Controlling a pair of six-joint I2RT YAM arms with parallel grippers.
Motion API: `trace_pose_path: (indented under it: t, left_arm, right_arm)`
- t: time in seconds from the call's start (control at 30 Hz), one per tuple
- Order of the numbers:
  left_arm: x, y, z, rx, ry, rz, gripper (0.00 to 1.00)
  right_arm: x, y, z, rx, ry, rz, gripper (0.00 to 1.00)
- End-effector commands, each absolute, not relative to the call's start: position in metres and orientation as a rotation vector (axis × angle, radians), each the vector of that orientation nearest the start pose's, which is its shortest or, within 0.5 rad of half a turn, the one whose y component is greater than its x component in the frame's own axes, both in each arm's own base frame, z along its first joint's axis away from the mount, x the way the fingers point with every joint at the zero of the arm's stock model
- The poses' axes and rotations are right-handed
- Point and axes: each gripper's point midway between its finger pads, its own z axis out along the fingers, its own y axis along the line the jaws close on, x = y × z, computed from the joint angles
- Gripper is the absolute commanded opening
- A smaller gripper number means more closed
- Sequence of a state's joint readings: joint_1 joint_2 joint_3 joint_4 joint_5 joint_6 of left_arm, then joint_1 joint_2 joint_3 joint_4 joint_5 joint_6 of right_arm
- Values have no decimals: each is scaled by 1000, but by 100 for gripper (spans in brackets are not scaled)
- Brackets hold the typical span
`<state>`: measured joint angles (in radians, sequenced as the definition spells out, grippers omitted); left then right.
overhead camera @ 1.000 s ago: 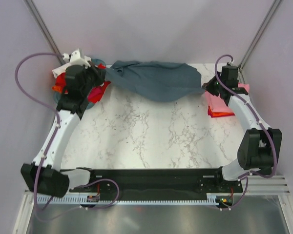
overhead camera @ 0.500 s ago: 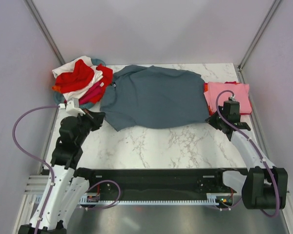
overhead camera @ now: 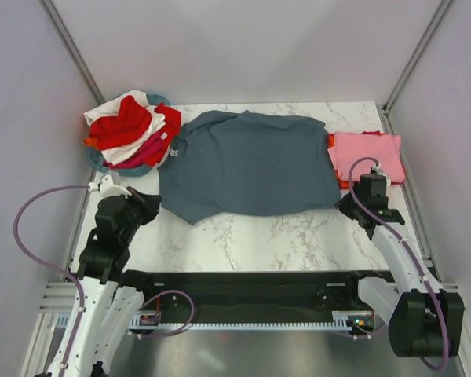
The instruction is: Fold and stack the t-shirts
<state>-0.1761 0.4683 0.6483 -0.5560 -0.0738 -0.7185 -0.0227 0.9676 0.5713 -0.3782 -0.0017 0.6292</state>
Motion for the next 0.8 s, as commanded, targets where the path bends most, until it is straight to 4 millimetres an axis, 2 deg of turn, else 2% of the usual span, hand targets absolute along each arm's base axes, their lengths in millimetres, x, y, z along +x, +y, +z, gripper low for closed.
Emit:
trace_pose_path:
  t: [0.0,0.13,0.17,0.2,0.23,0.27,0.3,0.37,0.43,0.47,0.5,0.53,0.57,0.6,0.63,0.67,0.77]
  left_arm:
    - [235,-51,215,-648,1889,-507,2]
    - [245,-62,204,-638,1942,-539,2]
    - [248,-63,204,-634,1945,-545,2]
    - [253,-65,203,-630,1939,-553,2]
    - [256,-67,202,-624,1942,-564,2]
    - [259,-69,203,-618,1938,-572,2]
    - [263,-73,206,-604,1927,-597,2]
    - [269,-76,201,-602,1945,-602,2]
    - [275,-83,200,-586,1964,-628,2]
    - [277,-84,198,-582,1971,-631,2]
    - [279,-85,199,-579,1970,-632,2]
    - [281,-86,199,-570,1969,-630,2]
    - [284,-85,198,-572,1972,-625,2]
    - [285,-85,199,-569,1971,-620,2]
    - [286,-85,199,-563,1970,-617,2]
    - [287,-85,200,-560,1968,-614,2]
    - [289,-85,201,-550,1966,-613,2]
  right_arm:
    - [281,21,84,710,2281,300,0]
    - [305,24,78,702,2303,325,0]
    - [313,26,70,709,2321,330,0]
    - [325,27,76,703,2305,347,0]
    - [332,30,74,700,2313,361,0]
    - [339,32,61,715,2346,357,0]
    - [353,33,68,717,2327,365,0]
    - [375,34,62,730,2334,367,0]
    - [390,45,62,718,2337,373,0]
    - [395,55,52,701,2368,369,0]
    - [411,59,63,685,2340,363,0]
    - [417,62,63,677,2339,346,0]
    - [420,64,52,677,2362,264,0]
    - [434,66,61,670,2338,241,0]
    - [440,65,60,670,2337,206,0]
    - [450,62,56,672,2342,132,0]
    - [463,50,40,698,2367,10,0]
